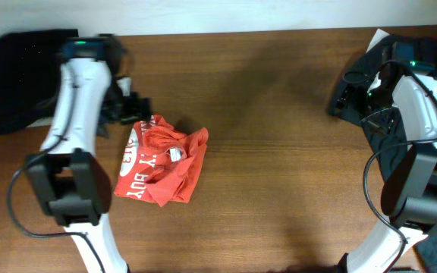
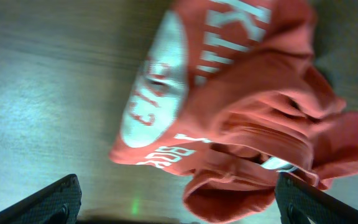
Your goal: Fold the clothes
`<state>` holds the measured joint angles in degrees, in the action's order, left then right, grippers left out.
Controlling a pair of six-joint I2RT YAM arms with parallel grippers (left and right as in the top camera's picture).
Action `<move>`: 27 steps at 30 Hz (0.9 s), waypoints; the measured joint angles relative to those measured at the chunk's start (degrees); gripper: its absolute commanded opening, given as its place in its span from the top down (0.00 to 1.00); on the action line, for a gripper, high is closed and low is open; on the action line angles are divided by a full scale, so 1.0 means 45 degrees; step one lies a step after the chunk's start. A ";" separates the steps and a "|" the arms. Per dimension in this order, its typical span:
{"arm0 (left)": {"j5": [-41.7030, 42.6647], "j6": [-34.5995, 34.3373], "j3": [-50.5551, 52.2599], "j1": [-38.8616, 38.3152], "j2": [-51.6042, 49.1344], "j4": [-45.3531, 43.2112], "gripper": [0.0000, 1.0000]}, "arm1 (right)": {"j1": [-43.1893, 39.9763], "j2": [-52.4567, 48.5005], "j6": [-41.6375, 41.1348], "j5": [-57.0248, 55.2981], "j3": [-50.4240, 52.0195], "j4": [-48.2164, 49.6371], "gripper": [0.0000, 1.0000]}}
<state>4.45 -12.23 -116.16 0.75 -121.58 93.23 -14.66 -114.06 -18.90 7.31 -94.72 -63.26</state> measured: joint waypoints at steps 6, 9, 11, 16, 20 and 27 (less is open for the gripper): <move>0.1982 0.2482 0.1185 0.0466 0.0000 -0.2084 0.03 | 0.0000 0.0000 0.0005 0.0005 0.0000 0.0000 0.01; 0.2399 0.3060 0.2283 0.0044 0.0000 -0.2924 0.03 | 0.0000 0.0000 0.0005 0.0000 0.0000 -0.0005 0.01; 0.2603 0.3308 0.2443 -0.0515 0.0000 -0.3288 0.04 | 0.0000 0.0000 0.0000 0.0005 0.0000 -0.0005 0.01; 0.2676 0.3536 0.2448 -0.1044 -0.0180 -0.3609 0.48 | 0.0000 0.0000 0.0005 0.0000 0.0000 0.0000 0.01; 0.2681 0.3565 0.2472 -0.1049 -0.0418 -0.2735 0.66 | 0.0000 0.0000 0.0000 0.0000 0.0000 0.0000 0.01; 0.1598 0.3570 0.2487 -0.1049 -0.0418 -0.2710 0.59 | 0.0000 0.0000 0.0000 0.0005 0.0000 0.0000 0.01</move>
<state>11.64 3.84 -104.97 -3.97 -123.46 81.03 -14.66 -114.06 -18.90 7.33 -94.72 -63.26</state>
